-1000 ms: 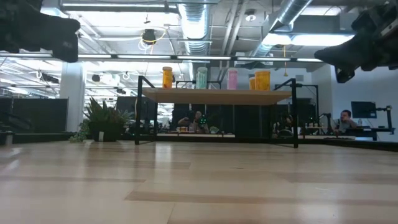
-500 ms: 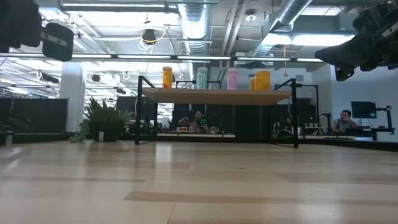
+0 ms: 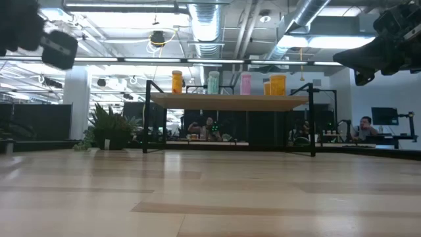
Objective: Pick and place medicine bottles onto shelf by color
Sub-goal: Return to Home Position
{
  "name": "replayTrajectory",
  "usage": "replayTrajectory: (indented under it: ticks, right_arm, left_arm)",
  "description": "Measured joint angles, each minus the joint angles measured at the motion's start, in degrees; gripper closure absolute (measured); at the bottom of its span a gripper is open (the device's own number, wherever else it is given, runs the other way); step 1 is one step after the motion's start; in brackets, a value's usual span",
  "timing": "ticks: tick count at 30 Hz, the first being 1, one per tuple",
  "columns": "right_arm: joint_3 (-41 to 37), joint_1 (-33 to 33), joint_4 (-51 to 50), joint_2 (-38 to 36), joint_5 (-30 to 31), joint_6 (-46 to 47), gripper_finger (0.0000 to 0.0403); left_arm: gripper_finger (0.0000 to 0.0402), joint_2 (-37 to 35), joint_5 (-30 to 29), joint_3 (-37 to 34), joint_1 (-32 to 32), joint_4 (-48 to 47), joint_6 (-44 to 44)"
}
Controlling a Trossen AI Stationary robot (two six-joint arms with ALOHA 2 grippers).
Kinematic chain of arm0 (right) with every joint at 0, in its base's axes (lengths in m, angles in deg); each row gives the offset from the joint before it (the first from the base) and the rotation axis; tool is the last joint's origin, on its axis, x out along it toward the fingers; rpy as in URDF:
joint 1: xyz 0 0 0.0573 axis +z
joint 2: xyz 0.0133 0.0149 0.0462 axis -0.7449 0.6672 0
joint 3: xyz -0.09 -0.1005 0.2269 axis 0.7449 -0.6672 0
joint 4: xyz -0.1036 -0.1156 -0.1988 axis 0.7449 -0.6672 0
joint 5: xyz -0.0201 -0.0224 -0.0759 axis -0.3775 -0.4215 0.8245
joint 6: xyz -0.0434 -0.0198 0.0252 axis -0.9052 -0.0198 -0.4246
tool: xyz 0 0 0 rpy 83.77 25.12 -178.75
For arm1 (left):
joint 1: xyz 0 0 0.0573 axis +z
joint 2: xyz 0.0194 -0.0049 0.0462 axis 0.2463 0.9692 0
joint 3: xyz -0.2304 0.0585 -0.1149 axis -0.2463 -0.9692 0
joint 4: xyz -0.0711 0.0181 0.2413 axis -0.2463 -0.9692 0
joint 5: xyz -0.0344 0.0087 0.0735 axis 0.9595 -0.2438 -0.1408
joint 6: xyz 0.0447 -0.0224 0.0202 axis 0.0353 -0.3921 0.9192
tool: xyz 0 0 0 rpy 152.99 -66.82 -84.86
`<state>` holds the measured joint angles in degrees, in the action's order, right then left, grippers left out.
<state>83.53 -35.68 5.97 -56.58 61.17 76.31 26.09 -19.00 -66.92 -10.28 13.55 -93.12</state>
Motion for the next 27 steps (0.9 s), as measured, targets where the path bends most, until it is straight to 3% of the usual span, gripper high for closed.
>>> replayTrajectory:
  ticks: [5, 27]
  right_arm:
    - [0.0, 0.0, 0.0, 0.0, 0.0, 0.0, 0.0371]
    - [0.0, 0.0, 0.0, 0.0, 0.0, 0.0, 0.037]
  left_arm:
    - [0.0401, 0.1, -6.0, 0.0, 0.1, -0.1, -4.0]
    - [0.0401, 0.1, -6.2, 0.0, 0.1, -0.1, -3.7]
